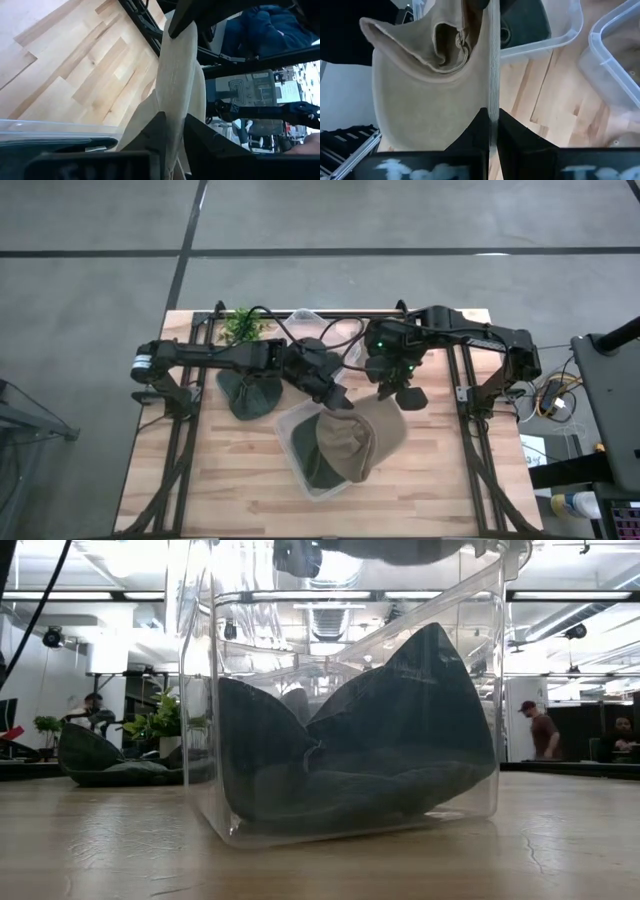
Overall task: Pick & Place hat
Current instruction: Put the bottom brown cap into the top transparent bin
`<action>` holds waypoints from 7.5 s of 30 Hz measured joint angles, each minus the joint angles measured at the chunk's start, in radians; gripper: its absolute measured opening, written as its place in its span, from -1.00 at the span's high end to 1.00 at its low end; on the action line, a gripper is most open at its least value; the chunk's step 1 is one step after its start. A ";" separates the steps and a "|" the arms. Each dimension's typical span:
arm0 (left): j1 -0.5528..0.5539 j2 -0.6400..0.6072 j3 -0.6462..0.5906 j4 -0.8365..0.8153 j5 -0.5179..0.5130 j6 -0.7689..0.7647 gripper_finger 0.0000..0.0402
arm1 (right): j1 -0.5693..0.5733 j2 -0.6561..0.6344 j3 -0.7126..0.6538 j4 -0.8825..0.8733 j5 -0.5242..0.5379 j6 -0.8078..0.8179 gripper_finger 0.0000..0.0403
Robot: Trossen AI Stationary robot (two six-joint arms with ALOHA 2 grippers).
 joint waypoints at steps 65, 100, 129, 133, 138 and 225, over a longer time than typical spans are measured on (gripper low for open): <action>0.227 -0.343 0.004 0.457 -0.787 0.619 0.98 | -0.145 -0.039 0.504 0.559 0.793 0.319 -0.30; 0.234 -0.374 0.009 0.458 -0.776 0.797 0.98 | -0.114 -0.002 0.495 0.744 0.775 0.305 -0.23; 0.235 -0.373 0.025 0.430 -0.775 0.765 0.98 | -0.124 0.040 0.490 0.755 0.794 0.266 0.92; 0.236 -0.373 0.024 0.427 -0.752 0.766 0.97 | -0.125 0.039 0.490 0.755 0.794 0.259 0.94; 0.235 -0.376 0.023 0.417 -0.733 0.763 0.81 | -0.125 0.029 0.490 0.752 0.785 0.246 0.95; 0.239 -0.547 0.040 -0.124 -0.806 0.848 0.48 | -0.450 0.694 0.493 0.339 0.031 0.134 0.19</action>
